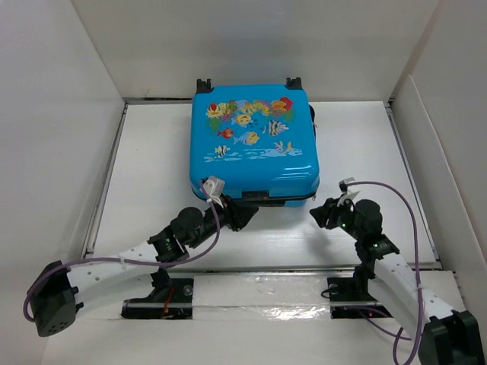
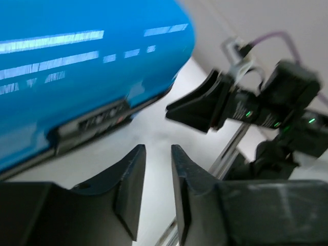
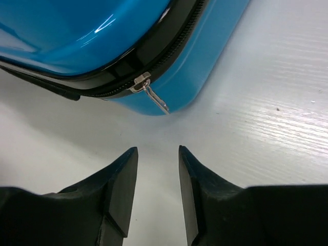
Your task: Pack the luggage
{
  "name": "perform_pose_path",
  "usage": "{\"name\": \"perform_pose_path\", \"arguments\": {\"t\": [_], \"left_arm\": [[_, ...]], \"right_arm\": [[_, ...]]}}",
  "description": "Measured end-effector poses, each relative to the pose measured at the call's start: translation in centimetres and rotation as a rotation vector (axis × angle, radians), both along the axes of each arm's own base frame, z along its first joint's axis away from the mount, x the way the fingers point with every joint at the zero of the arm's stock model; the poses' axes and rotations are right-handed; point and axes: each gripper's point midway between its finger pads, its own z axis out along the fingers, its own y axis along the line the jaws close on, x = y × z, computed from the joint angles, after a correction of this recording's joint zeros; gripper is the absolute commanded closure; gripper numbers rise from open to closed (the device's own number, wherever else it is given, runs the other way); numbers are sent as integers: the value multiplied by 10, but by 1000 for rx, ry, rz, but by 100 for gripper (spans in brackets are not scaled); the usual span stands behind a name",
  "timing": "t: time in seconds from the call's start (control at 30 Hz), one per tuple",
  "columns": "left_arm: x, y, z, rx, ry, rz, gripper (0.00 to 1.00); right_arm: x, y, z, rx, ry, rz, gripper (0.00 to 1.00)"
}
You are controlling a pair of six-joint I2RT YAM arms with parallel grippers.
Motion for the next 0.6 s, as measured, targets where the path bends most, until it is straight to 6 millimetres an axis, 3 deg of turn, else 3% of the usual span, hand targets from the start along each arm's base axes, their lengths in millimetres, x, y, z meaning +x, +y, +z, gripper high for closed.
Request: {"name": "perform_pose_path", "arguments": {"t": [0.07, 0.17, 0.4, 0.6], "left_arm": [[-3, 1, -27, 51, 46, -2, 73], [-3, 0, -52, 104, 91, -2, 71], [1, -6, -89, 192, 155, -3, 69], [1, -10, -108, 234, 185, -11, 69]], "right_arm": [[0, 5, -3, -21, 8, 16, 54], [6, 8, 1, -46, -15, 12, 52], [28, 2, 16, -99, -70, -59, 51], [38, -1, 15, -142, -87, -74, 53]]}}
